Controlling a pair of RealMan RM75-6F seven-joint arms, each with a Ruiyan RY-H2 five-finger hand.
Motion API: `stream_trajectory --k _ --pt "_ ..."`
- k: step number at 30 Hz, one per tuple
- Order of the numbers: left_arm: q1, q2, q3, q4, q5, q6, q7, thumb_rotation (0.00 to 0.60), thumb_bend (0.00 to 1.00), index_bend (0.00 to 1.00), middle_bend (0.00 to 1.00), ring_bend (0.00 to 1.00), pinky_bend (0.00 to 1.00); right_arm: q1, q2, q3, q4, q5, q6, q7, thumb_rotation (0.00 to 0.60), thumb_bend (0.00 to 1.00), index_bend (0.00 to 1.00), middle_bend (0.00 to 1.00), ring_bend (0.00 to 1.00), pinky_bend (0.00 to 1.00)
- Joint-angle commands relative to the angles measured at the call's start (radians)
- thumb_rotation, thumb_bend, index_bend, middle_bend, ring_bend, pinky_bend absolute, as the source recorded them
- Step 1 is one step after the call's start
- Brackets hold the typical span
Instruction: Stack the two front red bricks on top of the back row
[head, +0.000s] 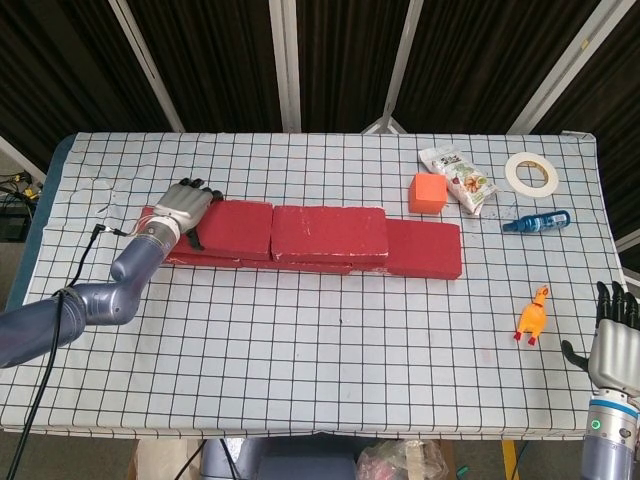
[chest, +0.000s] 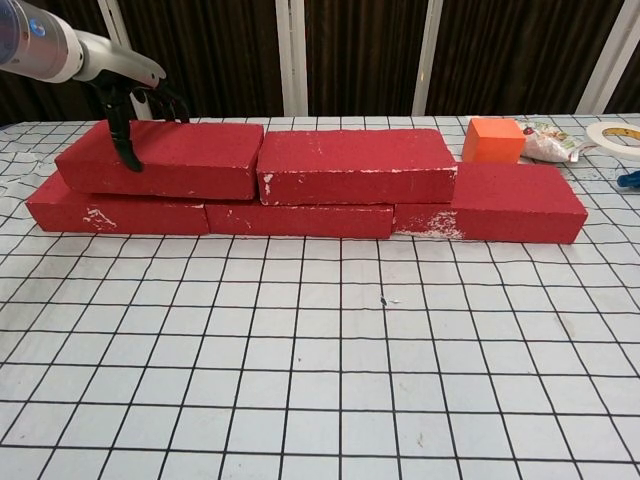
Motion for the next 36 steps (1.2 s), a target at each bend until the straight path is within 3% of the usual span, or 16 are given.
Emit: stream_trajectory --k 1,18,36 --pt "-0.003 -0.002 0.001 0.0 -0.005 0.004 0.003 0.6 0.0 0.29 0.22 0.05 0.07 0.0 0.0 0.0 0.0 0.0 0.0 0.001 0.6 0.23 0.0 0.0 0.0 0.0" --pt "-0.015 -0.012 0.011 -0.008 -0.046 0.024 0.033 0.6 0.0 0.27 0.2 0.05 0.07 0.003 -0.002 0.0 0.001 0.002 -0.003 -0.001 0.6 0.24 0.0 0.0 0.0 0.0" --pt "-0.029 -0.016 0.019 -0.022 -0.089 0.038 0.065 0.6 0.0 0.18 0.12 0.01 0.06 0.006 -0.007 -0.001 0.004 0.004 -0.003 -0.008 0.6 0.24 0.0 0.0 0.0 0.0"
